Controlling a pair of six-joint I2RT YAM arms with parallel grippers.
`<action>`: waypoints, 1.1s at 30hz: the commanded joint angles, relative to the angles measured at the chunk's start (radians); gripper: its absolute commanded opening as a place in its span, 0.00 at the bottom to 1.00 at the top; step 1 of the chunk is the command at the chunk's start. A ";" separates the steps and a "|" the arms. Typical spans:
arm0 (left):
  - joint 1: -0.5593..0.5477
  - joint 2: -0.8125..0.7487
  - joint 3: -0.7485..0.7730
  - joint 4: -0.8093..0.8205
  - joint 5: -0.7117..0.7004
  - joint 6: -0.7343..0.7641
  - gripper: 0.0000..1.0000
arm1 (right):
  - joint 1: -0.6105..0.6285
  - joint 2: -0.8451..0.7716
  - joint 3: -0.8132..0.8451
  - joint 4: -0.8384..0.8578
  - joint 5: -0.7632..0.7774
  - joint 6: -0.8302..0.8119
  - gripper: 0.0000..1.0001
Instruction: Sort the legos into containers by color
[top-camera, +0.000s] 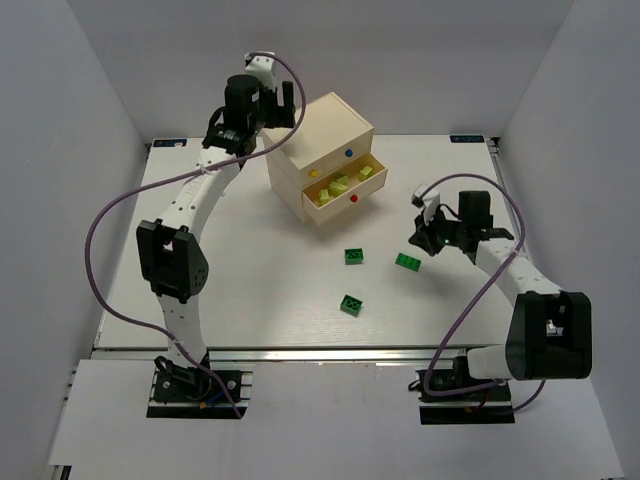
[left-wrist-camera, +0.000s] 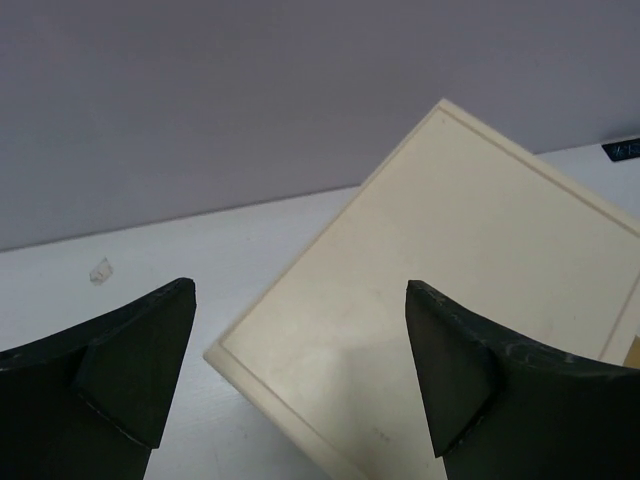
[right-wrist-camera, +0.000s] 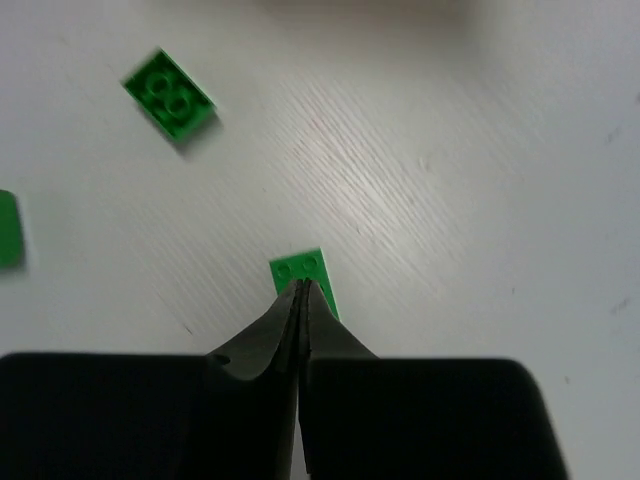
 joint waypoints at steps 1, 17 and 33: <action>0.024 0.054 0.138 -0.042 0.097 0.076 0.95 | 0.035 0.047 0.116 0.050 -0.227 0.036 0.00; 0.053 0.181 0.163 0.022 0.273 0.118 0.98 | 0.195 0.363 0.354 0.420 -0.097 0.722 0.18; 0.053 0.209 0.120 -0.027 0.333 0.152 0.96 | 0.231 0.631 0.573 0.524 -0.056 0.797 0.14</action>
